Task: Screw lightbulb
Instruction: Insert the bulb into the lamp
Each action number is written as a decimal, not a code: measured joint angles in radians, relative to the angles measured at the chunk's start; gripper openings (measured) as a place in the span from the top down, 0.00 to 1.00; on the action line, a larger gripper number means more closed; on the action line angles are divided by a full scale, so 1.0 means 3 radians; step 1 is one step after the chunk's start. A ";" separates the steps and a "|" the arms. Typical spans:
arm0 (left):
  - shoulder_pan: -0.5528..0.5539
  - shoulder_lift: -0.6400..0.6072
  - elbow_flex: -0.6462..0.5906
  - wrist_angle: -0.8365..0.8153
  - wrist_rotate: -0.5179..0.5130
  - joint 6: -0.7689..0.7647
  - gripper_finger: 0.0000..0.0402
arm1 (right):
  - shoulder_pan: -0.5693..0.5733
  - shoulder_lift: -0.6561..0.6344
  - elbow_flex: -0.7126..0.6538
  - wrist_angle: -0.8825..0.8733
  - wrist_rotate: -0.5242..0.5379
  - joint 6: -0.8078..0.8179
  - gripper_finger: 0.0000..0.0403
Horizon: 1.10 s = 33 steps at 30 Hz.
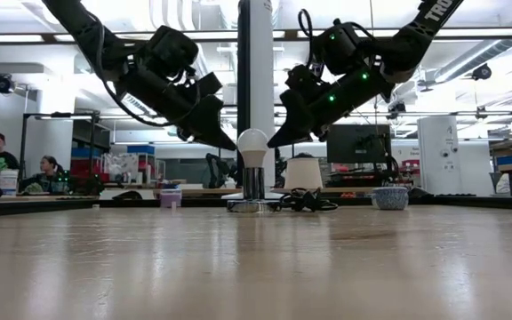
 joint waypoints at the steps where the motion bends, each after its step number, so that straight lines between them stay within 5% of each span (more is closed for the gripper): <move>1: 0.0000 -0.0013 0.0000 -0.0067 0.0000 -0.0014 1.00 | 0.0000 -0.0003 0.0000 -0.0050 0.0038 0.0000 1.00; 11: -0.0013 -0.0056 0.0001 -0.0002 0.0112 -0.0032 1.00 | -0.0041 -0.0021 0.0000 -0.0043 0.0245 -0.0067 1.00; 24: -0.0006 -0.0025 0.0001 0.0104 0.0083 -0.0007 1.00 | -0.0024 -0.0027 0.0000 0.0051 -0.0036 -0.0041 1.00; 33: -0.0020 -0.0099 0.0001 -0.0120 0.0112 -0.0039 1.00 | -0.0034 -0.0028 0.0000 -0.0131 0.0231 -0.0077 1.00</move>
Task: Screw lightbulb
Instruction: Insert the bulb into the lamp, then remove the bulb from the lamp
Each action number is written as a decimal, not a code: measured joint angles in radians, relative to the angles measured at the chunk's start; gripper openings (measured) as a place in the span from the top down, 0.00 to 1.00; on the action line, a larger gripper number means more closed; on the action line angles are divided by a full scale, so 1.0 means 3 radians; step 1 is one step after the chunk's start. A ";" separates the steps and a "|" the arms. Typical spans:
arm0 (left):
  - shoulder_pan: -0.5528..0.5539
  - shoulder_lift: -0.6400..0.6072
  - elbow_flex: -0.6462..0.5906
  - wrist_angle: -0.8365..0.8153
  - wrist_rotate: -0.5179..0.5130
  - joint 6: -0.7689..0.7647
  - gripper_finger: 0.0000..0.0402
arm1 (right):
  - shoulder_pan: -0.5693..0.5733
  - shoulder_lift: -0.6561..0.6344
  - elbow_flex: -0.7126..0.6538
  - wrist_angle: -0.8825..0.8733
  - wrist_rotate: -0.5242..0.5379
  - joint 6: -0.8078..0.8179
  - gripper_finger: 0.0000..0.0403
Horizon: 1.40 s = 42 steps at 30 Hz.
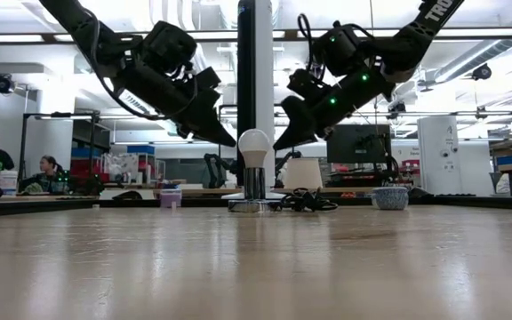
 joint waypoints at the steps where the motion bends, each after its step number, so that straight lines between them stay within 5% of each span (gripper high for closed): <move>1: 0.0000 0.0000 0.0000 0.0006 0.0000 0.0003 1.00 | 0.0000 0.0000 0.0000 0.0025 0.0000 -0.0006 1.00; 22: 0.0005 0.0060 0.0000 0.0065 -0.0157 0.0040 1.00 | 0.0023 -0.0012 0.0000 0.0155 -0.0234 0.0107 1.00; 28: 0.0043 0.0047 -0.0001 0.0152 -0.0538 0.0356 1.00 | 0.0029 -0.0047 0.0000 0.0080 -0.0164 0.0171 1.00; 42: 0.0289 0.0279 0.0000 0.0672 -0.0251 0.0562 1.00 | 0.0051 -0.0022 0.0000 0.0276 -0.0306 0.0124 1.00</move>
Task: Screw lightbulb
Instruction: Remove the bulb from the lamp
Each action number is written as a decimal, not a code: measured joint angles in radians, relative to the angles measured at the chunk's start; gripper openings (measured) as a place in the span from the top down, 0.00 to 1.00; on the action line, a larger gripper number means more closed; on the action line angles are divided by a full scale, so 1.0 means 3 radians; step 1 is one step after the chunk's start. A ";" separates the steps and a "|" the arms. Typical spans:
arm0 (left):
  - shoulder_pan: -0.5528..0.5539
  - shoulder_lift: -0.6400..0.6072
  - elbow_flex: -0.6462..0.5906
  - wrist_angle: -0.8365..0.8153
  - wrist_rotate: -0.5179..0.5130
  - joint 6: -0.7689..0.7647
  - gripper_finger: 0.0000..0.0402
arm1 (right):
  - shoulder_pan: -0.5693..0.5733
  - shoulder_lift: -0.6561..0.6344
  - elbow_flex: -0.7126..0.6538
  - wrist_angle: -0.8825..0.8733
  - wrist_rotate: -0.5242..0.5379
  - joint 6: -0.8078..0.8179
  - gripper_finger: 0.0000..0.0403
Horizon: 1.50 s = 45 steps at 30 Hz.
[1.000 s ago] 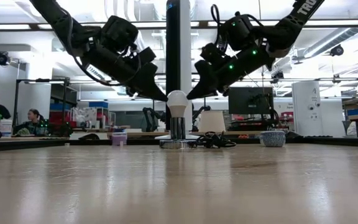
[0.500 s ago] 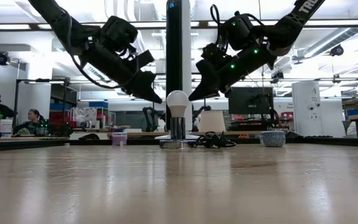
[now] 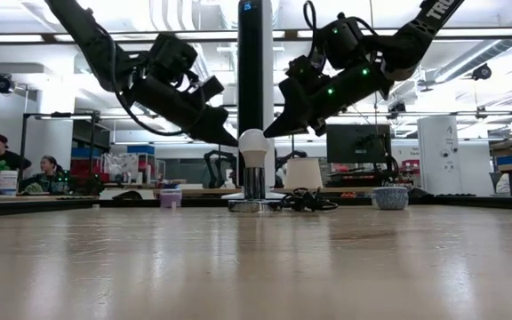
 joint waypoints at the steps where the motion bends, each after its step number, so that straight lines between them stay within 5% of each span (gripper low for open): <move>1: 0.0000 0.0027 0.0000 0.0070 0.0039 0.0006 1.00 | 0.0000 0.0000 0.0000 0.0022 0.0004 -0.0009 1.00; 17: -0.0009 0.0078 0.0000 0.0016 0.0394 -0.0012 1.00 | -0.0006 0.0067 0.0000 0.0010 0.0232 0.0068 1.00; 32: -0.0060 -0.0241 0.0000 -0.0690 0.0440 -0.0117 1.00 | -0.0027 0.0078 0.0000 -0.0138 0.0407 0.0042 1.00; 38: -0.0054 -0.0204 0.0000 -0.0386 0.0187 -0.0093 1.00 | 0.0009 0.0072 -0.0001 -0.0182 0.0039 0.0031 1.00; 45: -0.0053 -0.0070 -0.0001 0.0015 0.0173 -0.0102 1.00 | 0.0036 0.0074 -0.0001 -0.0045 0.0057 -0.0038 1.00</move>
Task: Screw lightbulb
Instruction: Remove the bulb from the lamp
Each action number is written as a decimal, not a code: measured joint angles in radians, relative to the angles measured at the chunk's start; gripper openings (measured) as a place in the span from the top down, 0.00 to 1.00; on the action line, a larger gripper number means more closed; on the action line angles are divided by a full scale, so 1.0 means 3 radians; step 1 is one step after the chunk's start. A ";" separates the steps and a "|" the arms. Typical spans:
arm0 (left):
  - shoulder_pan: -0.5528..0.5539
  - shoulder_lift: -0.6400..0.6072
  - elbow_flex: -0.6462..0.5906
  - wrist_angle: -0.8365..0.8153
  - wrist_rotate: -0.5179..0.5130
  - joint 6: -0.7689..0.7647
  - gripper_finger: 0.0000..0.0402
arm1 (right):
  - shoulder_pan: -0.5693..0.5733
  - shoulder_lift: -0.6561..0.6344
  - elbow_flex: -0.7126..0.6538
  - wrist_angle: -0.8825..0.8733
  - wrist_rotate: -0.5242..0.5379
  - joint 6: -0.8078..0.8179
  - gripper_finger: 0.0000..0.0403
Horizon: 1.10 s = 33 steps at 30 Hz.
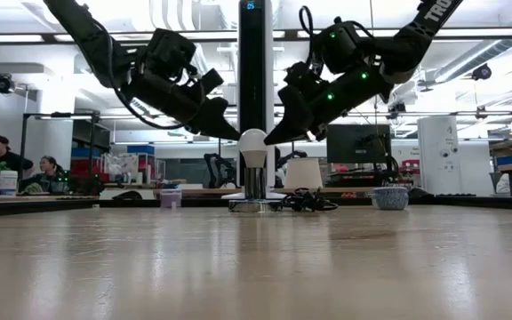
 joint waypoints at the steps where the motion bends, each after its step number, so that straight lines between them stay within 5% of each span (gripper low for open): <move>1: 0.0000 0.0000 0.0001 -0.0007 0.0000 -0.0009 1.00 | -0.0002 0.0000 0.0000 0.0026 0.0000 0.0000 1.00; 15: -0.0040 -0.0117 0.0000 -0.0317 0.0380 -0.0004 1.00 | -0.0022 0.0000 0.0000 -0.0184 0.0439 0.0041 1.00; 22: -0.0037 -0.0102 0.0001 -0.0132 -0.0110 0.0098 1.00 | 0.0004 0.0000 -0.0001 -0.0098 -0.0106 -0.0004 1.00; 33: -0.0034 0.0154 0.0006 0.0076 -0.0171 0.0103 1.00 | -0.0011 0.0018 -0.0001 0.0103 0.0266 -0.0009 1.00</move>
